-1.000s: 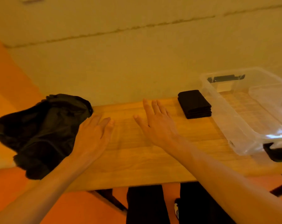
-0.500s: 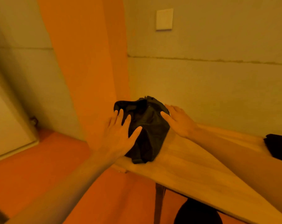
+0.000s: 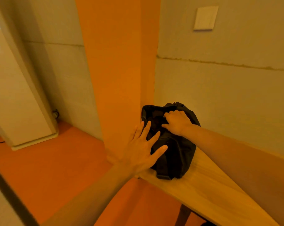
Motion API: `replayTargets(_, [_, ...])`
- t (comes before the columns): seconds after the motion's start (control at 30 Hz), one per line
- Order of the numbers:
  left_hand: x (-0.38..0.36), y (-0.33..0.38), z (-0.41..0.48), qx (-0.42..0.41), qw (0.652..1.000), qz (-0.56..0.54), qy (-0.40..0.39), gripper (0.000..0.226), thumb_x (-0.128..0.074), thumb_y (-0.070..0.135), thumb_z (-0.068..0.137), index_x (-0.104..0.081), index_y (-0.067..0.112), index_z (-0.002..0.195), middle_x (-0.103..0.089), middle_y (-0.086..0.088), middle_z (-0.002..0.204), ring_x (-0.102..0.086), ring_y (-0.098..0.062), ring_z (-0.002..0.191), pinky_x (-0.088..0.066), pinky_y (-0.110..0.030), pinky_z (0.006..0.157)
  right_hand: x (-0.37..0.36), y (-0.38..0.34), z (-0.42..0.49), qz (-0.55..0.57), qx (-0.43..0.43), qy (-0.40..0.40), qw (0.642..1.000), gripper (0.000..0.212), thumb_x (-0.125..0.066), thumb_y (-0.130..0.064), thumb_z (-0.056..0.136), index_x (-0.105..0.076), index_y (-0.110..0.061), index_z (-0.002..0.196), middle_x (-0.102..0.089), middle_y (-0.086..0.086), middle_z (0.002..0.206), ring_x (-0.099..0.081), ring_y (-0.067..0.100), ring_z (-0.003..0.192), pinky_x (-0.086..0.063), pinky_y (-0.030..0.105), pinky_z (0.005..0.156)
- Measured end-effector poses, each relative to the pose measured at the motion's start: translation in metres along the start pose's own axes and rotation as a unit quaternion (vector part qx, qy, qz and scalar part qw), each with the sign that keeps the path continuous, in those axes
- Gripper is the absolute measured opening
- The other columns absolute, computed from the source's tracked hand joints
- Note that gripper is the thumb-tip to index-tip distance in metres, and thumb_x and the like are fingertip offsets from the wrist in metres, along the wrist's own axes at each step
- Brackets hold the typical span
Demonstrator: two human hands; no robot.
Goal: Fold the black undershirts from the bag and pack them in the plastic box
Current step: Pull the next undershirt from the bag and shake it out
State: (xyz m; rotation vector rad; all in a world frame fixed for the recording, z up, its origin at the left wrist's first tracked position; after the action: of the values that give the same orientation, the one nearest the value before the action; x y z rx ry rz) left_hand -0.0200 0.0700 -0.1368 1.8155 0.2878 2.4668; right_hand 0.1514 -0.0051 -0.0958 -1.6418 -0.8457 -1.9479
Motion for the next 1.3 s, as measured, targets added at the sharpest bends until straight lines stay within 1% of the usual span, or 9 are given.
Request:
replayTargets(0.13, [-0.004, 0.001, -0.004, -0.001, 1.000, 0.000, -0.004, 0.082, -0.005, 0.082, 0.090, -0.021, 0.041, 0.159, 0.015, 0.002, 0.169, 0.026, -0.020, 0.153, 0.010, -0.044, 0.126, -0.010, 0.000, 0.007, 0.126, -0.072, 0.057, 0.988, 0.051, -0.049, -0.064, 0.096, -0.065, -0.018, 0.110, -0.069, 0.002, 0.099, -0.061, 0.024, 0.102, -0.038, 0.041, 0.098])
replayTargets(0.27, [-0.008, 0.003, -0.008, -0.008, 1.000, -0.014, 0.005, 0.078, -0.014, 0.081, 0.093, -0.024, 0.039, 0.159, 0.016, 0.003, 0.169, 0.027, -0.018, 0.152, 0.012, -0.042, 0.125, -0.013, -0.002, 0.011, 0.264, -0.154, 0.092, 0.948, 0.039, -0.052, -0.053, 0.099, -0.070, -0.021, 0.088, -0.068, -0.003, 0.082, -0.062, 0.019, 0.085, -0.041, 0.041, 0.095])
replayTargets(0.37, [-0.008, 0.006, -0.007, -0.021, 1.000, -0.022, -0.001, 0.075, -0.020, 0.078, 0.096, -0.027, 0.038, 0.158, 0.014, 0.003, 0.169, 0.028, -0.017, 0.152, 0.016, -0.038, 0.123, -0.018, 0.001, 0.017, 0.353, -0.219, 0.083, 0.906, 0.038, -0.052, -0.042, 0.101, -0.073, -0.014, 0.086, -0.071, 0.002, 0.083, -0.066, 0.023, 0.087, -0.046, 0.042, 0.091])
replayTargets(0.5, [-0.005, 0.008, -0.005, -0.018, 0.999, -0.030, -0.014, 0.072, -0.023, 0.076, 0.097, -0.029, 0.037, 0.158, 0.014, 0.003, 0.169, 0.028, -0.018, 0.152, 0.017, -0.038, 0.123, -0.019, 0.002, 0.020, 0.430, -0.267, 0.079, 0.859, 0.037, -0.057, -0.047, 0.096, -0.074, -0.019, 0.079, -0.072, 0.000, 0.085, -0.064, 0.022, 0.089, -0.045, 0.045, 0.096])
replayTargets(0.6, [-0.005, 0.008, -0.006, -0.012, 0.999, -0.026, -0.020, 0.073, -0.020, 0.076, 0.096, -0.028, 0.038, 0.158, 0.015, 0.004, 0.169, 0.029, -0.017, 0.151, 0.019, -0.035, 0.121, -0.020, 0.005, 0.019, 0.454, -0.290, 0.098, 0.837, 0.027, -0.059, -0.032, 0.098, -0.076, -0.016, 0.086, -0.073, 0.003, 0.086, -0.065, 0.026, 0.092, -0.047, 0.049, 0.098])
replayTargets(0.8, [-0.002, 0.007, -0.006, 0.009, 0.999, -0.035, -0.028, 0.075, -0.010, 0.074, 0.094, -0.025, 0.040, 0.159, 0.015, 0.004, 0.169, 0.026, -0.017, 0.152, 0.017, -0.034, 0.121, -0.011, 0.008, -0.002, 0.533, -0.252, 0.139, 0.796, 0.023, -0.057, -0.021, 0.097, -0.076, -0.016, 0.085, -0.073, 0.000, 0.084, -0.066, 0.018, 0.085, -0.054, 0.037, 0.083])
replayTargets(0.93, [0.009, 0.010, 0.001, 0.034, 0.996, -0.077, 0.014, 0.079, -0.008, 0.073, 0.095, -0.035, 0.032, 0.157, -0.008, -0.001, 0.170, 0.000, -0.021, 0.156, -0.006, -0.040, 0.126, 0.019, 0.023, -0.030, 0.632, -0.222, 0.197, 0.716, 0.027, -0.052, -0.018, 0.097, -0.072, -0.009, 0.082, -0.070, 0.001, 0.080, -0.063, 0.013, 0.078, -0.047, 0.026, 0.072])
replayTargets(1.07, [0.036, 0.021, 0.026, 0.028, 0.989, -0.089, 0.119, 0.067, -0.030, 0.065, 0.100, -0.047, 0.020, 0.147, -0.044, -0.002, 0.145, -0.043, -0.024, 0.129, -0.040, -0.038, 0.106, 0.062, 0.046, -0.053, 0.651, -0.154, 0.224, 0.708, 0.029, -0.050, -0.017, 0.097, -0.070, -0.005, 0.080, -0.068, -0.002, 0.074, -0.062, 0.009, 0.073, -0.050, 0.030, 0.078])
replayTargets(1.3, [0.055, 0.066, 0.098, 0.090, 0.970, -0.203, 0.101, 0.088, -0.068, 0.043, 0.094, -0.017, 0.017, 0.160, -0.029, -0.012, 0.159, -0.035, -0.033, 0.143, -0.039, -0.053, 0.112, 0.122, 0.096, -0.088, 0.698, -0.117, 0.258, 0.658, 0.026, -0.045, -0.015, 0.101, -0.065, -0.011, 0.085, -0.066, 0.001, 0.080, -0.059, 0.015, 0.078, -0.048, 0.031, 0.076])
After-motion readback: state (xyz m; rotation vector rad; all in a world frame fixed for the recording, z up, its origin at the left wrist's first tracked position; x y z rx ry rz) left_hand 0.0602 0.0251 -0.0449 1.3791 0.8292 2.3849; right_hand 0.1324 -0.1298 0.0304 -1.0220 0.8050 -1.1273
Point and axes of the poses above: each hand's wrist, its own z-axis towards the middle knuckle, its own x-axis out of the back of the hand, y = z × x, the point moved 6 cm from there along z, towards the middle knuckle
